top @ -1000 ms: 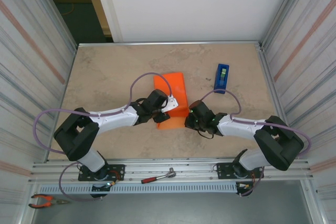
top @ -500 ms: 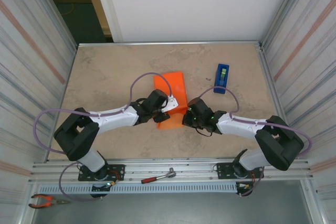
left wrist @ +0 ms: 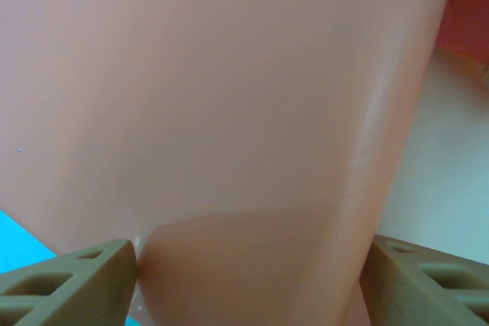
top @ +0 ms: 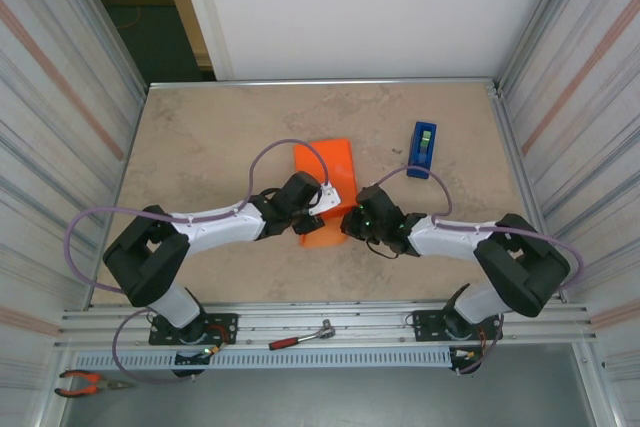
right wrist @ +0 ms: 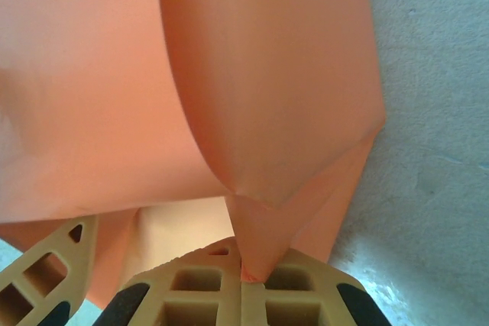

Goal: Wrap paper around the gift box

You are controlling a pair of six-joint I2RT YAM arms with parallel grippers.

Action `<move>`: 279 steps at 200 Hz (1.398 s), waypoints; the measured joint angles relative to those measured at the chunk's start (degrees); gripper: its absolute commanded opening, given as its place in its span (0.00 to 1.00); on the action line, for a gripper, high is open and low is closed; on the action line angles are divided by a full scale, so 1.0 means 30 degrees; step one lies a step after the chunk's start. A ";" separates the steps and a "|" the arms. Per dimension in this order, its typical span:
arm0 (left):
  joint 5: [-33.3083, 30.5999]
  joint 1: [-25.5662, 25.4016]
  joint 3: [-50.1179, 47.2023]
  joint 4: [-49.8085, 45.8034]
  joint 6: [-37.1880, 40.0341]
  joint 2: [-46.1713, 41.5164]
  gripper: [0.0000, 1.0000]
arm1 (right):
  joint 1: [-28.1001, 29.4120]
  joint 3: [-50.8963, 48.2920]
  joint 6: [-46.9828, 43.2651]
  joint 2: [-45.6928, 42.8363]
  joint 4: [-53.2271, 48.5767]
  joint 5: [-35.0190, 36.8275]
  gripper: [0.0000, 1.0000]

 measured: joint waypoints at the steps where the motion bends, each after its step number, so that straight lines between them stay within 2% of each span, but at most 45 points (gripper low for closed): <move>1: 0.0000 -0.0007 0.0000 0.0000 0.0000 0.0000 0.76 | 0.0007 0.0000 0.0015 0.0058 0.0051 0.0000 0.00; 62: -0.0153 -0.0007 0.0000 -0.0015 0.0000 0.0022 0.74 | 0.0474 -0.0007 0.0889 0.1953 0.3082 0.0583 0.00; 69: -0.0160 -0.0007 0.0000 -0.0015 0.0000 0.0029 0.74 | 0.0554 -0.0022 0.0998 0.2091 0.3373 0.0641 0.10; 81: -0.0233 -0.0007 0.0000 -0.0022 0.0015 0.0029 0.74 | 0.0692 -0.0029 0.1129 0.2310 0.3847 0.0794 0.38; 91: -0.0240 -0.0007 0.0000 -0.0015 0.0015 0.0029 0.73 | 0.0823 -0.0029 0.1275 0.2448 0.4233 0.0816 0.50; 108: -0.0342 0.0000 0.0000 -0.0102 0.0153 0.0029 0.74 | 0.0860 -0.0051 0.1399 0.2594 0.4284 0.0991 0.56; 140: -0.0357 -0.0036 0.0000 -0.0146 0.0233 0.0029 0.73 | 0.0845 -0.0219 0.1494 0.2390 0.4430 0.1042 0.59; 171: -0.0350 -0.0080 0.0000 -0.0080 0.0197 0.0029 0.73 | 0.0845 -0.1166 0.1486 0.0612 0.3963 0.1005 0.61; 194: -0.0350 -0.0131 0.0000 -0.0080 0.0197 0.0029 0.73 | 0.0729 -0.1989 0.1479 -0.1326 0.3359 0.1049 0.59; 204: -0.0350 -0.0131 0.0000 -0.0080 0.0197 0.0029 0.73 | 0.0568 -0.2346 0.1435 -0.2055 0.3133 0.1078 0.54; 216: -0.0350 -0.0131 0.0000 -0.0080 0.0197 0.0029 0.73 | 0.0350 -0.2878 0.1399 -0.2892 0.2798 0.1151 0.41; 233: -0.0350 -0.0131 0.0000 -0.0080 0.0197 0.0029 0.73 | 0.0073 -0.3606 0.1508 -0.3956 0.2120 0.1545 0.16; 250: -0.0350 -0.0131 0.0000 -0.0080 0.0197 0.0029 0.73 | -0.0160 -0.4131 0.1362 -0.4677 0.1552 0.1727 0.00; 279: -0.0350 -0.0131 0.0000 -0.0080 0.0197 0.0029 0.73 | -0.0270 -0.4218 0.1413 -0.4816 0.1129 0.1865 0.00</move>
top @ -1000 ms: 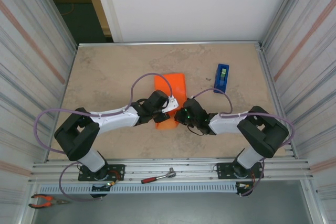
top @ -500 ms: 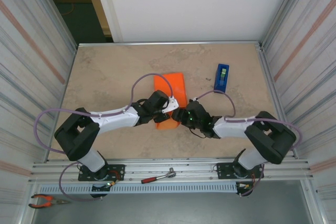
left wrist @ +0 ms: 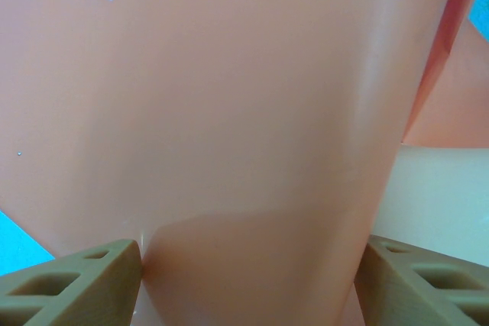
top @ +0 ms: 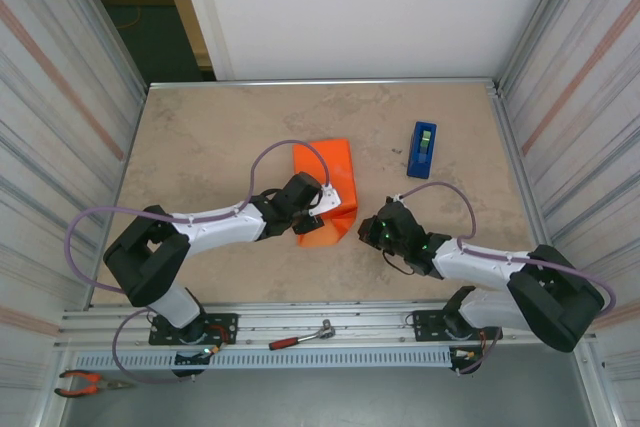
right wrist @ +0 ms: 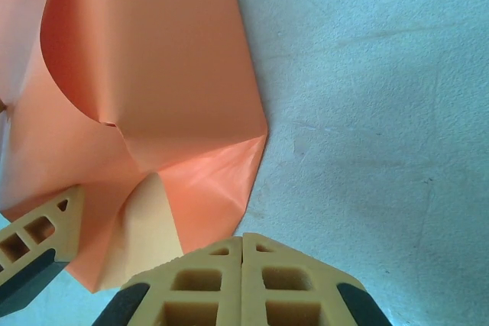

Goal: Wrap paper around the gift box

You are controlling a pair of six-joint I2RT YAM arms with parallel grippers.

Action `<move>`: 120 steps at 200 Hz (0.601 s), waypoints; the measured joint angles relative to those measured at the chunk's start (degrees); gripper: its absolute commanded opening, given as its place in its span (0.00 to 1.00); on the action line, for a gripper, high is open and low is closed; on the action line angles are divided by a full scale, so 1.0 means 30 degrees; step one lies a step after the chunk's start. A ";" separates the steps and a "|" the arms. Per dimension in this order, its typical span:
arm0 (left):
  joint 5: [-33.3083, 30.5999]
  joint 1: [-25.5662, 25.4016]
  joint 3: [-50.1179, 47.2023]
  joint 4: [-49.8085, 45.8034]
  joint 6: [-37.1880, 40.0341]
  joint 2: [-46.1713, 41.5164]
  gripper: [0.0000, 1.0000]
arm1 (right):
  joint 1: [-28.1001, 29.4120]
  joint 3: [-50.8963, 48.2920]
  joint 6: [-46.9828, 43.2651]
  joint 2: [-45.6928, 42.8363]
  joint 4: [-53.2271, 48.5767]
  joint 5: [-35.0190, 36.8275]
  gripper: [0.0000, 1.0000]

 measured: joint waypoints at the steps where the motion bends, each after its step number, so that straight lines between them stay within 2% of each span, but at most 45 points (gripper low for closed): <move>1: 0.0000 0.0000 0.0000 0.0000 0.0000 0.0000 0.73 | 0.0000 0.0000 0.0000 0.0000 0.0000 0.0000 0.00; 76: -0.0007 0.0000 0.0000 0.0000 0.0000 0.0000 0.72 | 0.0408 0.2047 -0.0372 0.3249 0.0750 -0.0240 0.00; 120: -0.0007 0.0000 0.0000 0.0000 0.0000 0.0000 0.72 | 0.1683 0.3016 -0.0430 0.5843 0.1989 -0.0474 0.00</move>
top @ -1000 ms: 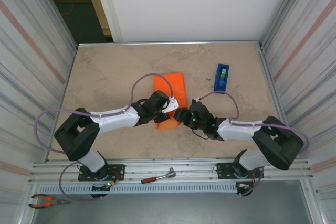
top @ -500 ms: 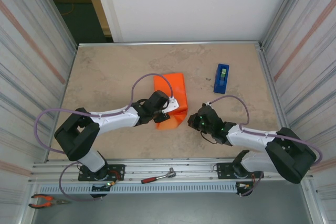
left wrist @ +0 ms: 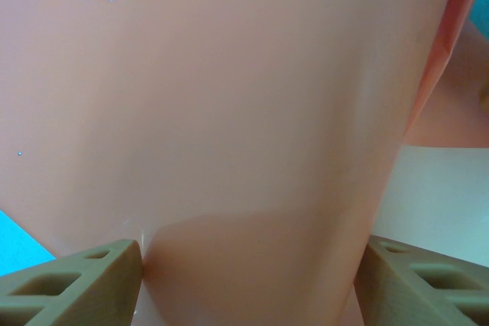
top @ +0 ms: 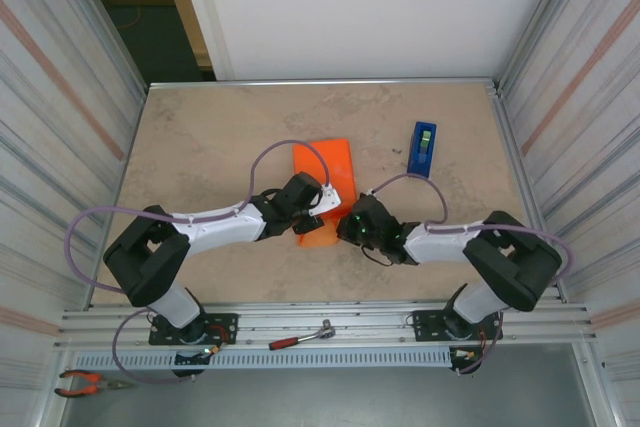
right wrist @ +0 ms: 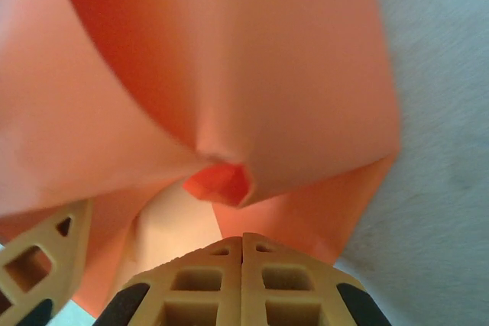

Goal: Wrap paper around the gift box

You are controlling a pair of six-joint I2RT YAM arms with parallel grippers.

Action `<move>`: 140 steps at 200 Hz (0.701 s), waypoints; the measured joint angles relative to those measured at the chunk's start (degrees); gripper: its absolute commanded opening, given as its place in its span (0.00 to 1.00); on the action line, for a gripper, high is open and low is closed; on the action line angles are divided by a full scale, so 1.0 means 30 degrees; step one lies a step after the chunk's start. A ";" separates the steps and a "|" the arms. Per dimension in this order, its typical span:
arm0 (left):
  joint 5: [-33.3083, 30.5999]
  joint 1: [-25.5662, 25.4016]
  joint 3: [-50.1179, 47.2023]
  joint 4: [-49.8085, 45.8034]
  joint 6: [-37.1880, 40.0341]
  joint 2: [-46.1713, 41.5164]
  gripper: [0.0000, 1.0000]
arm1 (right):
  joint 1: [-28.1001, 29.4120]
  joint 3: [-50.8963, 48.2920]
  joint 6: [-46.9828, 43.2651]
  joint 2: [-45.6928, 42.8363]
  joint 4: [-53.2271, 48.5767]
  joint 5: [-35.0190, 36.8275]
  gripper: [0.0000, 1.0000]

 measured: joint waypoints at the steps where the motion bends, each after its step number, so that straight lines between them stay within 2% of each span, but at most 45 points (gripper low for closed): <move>1: 0.0000 0.0000 0.0000 0.0000 0.0000 0.0000 0.72 | 0.0029 0.0007 0.0000 0.0036 0.0029 0.0000 0.00; 34: -0.0007 0.0000 0.0000 0.0000 0.0000 0.0000 0.72 | 0.1049 -0.0029 0.0517 0.1719 0.1887 0.0153 0.00; 76: -0.0022 0.0000 0.0000 -0.0007 0.0000 0.0000 0.72 | 0.1056 -0.0525 0.1399 0.1967 0.3475 0.0233 0.00; 103: -0.0022 0.0000 0.0000 -0.0007 0.0000 0.0000 0.72 | 0.0568 -0.1056 0.1319 0.0102 0.2062 0.0066 0.00; 140: -0.0029 0.0000 0.0000 -0.0007 0.0000 0.0000 0.72 | -0.1792 -0.1800 0.0481 -0.3934 -0.0189 0.0051 0.00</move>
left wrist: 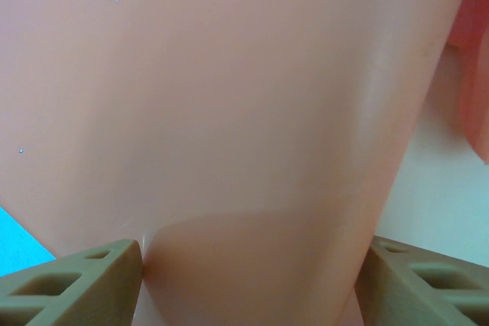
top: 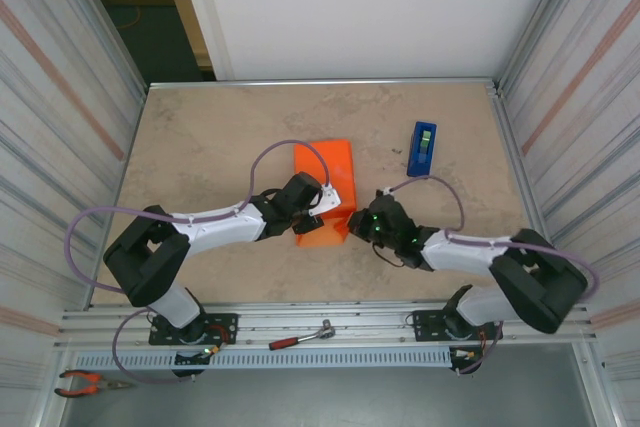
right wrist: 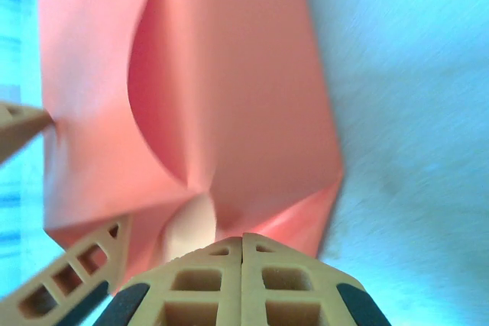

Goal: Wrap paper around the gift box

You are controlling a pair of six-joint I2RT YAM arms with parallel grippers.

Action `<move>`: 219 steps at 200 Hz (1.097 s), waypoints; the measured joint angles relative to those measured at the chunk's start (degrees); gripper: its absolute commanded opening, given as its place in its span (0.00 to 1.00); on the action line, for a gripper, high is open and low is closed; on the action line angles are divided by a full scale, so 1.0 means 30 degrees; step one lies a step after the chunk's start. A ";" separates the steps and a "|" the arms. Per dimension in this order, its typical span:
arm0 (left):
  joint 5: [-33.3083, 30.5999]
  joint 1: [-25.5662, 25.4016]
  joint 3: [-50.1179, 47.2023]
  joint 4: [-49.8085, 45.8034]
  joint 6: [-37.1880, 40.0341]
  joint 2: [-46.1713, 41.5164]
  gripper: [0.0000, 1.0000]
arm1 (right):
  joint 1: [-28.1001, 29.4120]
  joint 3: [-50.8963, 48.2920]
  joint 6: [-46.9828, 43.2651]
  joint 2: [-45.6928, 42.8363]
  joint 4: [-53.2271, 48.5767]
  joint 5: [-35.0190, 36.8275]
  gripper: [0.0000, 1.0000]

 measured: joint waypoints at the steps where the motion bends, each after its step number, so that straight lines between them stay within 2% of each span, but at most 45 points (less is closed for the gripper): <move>1: 0.0000 0.0000 0.0000 0.0000 0.0000 0.0000 0.72 | -0.0095 -0.0015 -0.0007 -0.0117 -0.0066 -0.0022 0.00; 30: 0.0000 0.0000 0.0000 0.0000 0.0000 0.0000 0.72 | -0.1151 -0.0386 -0.0510 -0.1705 -0.1282 -0.0036 0.00; 69: 0.0000 0.0000 0.0000 0.0000 0.0000 0.0000 0.72 | -0.1151 -0.0576 -0.0634 -0.1887 -0.1909 -0.0219 0.00; 115: -0.0029 0.0000 0.0000 0.0000 0.0000 0.0000 0.71 | -0.0510 -0.0444 -0.0634 0.0408 -0.1239 -0.0474 0.00; 161: -0.0036 0.0000 0.0000 0.0000 0.0000 0.0000 0.72 | 0.0364 0.1472 -0.0634 0.3548 -0.0495 -0.0576 0.00; 219: -0.0036 0.0000 0.0000 0.0000 0.0007 0.0000 0.71 | 0.0707 0.2339 -0.0641 0.4095 0.0073 -0.0605 0.00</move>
